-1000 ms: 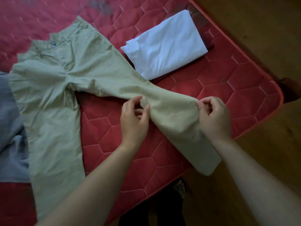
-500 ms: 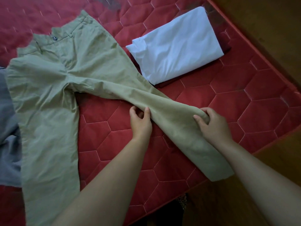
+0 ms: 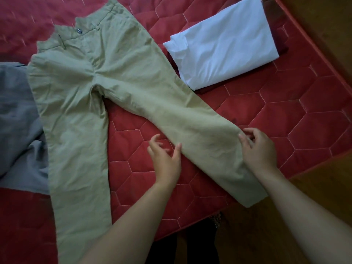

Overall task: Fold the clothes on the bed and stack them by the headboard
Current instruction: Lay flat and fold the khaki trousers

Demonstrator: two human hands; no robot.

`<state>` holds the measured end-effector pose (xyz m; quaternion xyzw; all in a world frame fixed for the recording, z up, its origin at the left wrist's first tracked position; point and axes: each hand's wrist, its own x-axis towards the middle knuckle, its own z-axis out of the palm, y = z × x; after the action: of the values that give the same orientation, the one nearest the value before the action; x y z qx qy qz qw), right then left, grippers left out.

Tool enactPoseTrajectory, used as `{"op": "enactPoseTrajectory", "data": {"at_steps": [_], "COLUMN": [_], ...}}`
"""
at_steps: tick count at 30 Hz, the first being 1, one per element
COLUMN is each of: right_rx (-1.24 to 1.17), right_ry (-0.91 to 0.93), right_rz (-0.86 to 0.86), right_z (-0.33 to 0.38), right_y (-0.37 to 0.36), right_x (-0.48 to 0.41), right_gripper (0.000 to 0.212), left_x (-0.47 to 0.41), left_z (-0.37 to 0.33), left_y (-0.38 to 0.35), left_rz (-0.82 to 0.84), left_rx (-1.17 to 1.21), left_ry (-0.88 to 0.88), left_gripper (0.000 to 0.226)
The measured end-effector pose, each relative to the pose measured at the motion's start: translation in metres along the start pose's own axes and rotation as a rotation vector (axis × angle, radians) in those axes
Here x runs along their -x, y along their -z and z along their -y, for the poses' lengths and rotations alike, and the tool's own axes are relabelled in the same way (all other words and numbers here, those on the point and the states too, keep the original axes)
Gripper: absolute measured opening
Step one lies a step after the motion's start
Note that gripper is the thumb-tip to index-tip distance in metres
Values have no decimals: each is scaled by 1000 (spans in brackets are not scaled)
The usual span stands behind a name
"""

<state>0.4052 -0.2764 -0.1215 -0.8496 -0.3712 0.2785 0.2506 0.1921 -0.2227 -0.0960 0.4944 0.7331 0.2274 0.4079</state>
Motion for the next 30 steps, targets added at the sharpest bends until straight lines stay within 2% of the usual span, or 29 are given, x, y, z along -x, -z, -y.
{"op": "enactPoseTrajectory", "data": {"at_steps": [2, 3, 5, 7, 10, 12, 14, 15, 17, 18, 19, 21, 23, 26, 30], "right_rx": [4, -6, -13, -6, -22, -100, -155, -149, -69, -16, 20, 40, 39, -10, -156], "right_ry": [-44, -57, -50, -14, 41, 80, 124, 125, 45, -9, -49, -67, -27, -13, -40], "right_rz": [49, 74, 107, 108, 31, -68, -156, -159, -54, 21, 81, 108, 61, -11, -84], "right_z": [-5, -8, -12, -13, -8, 2, 8, 8, -1, -8, -15, -21, -20, -13, -1], "right_y": [-3, -4, -6, -5, 0, 6, 10, 10, 7, 4, 3, 3, 6, 9, 13], "right_x": [-1, -1, 0, 4, 9, 11, 15, 17, 20, 21, 22, 23, 24, 28, 31], "right_gripper": [32, 30, 22, 18, 17, 15, 10, 9, 14, 18, 19, 18, 14, 10, 1], "left_x": [-4, -8, -15, -23, -23, -17, -7, -1, 12, 16, 20, 25, 27, 33, 41], "left_z": [9, 10, 5, -5, -23, -28, -24, -21, -12, -6, 1, 13, 17, 15, 4], "left_y": [-5, -7, -13, -17, -17, -10, -1, 2, 5, 5, 5, 4, 7, 11, 19], "left_rz": [60, 112, 228, 281, 188, 25, -62, -31, 157, 265, 345, 376, 297, 236, 336], "left_rx": [-63, -18, 142, 278, 427, 356, 303, 317, 380, 380, 331, 223, 215, 294, 363], "left_ry": [136, 150, 91, 61, 80, -9, -74, -31, 228, 329, 343, 240, 155, 69, -177], "left_gripper": [79, 84, 85, 76, 53, 47, 50, 56, 66, 62, 53, 40, 44, 58, 87]}}
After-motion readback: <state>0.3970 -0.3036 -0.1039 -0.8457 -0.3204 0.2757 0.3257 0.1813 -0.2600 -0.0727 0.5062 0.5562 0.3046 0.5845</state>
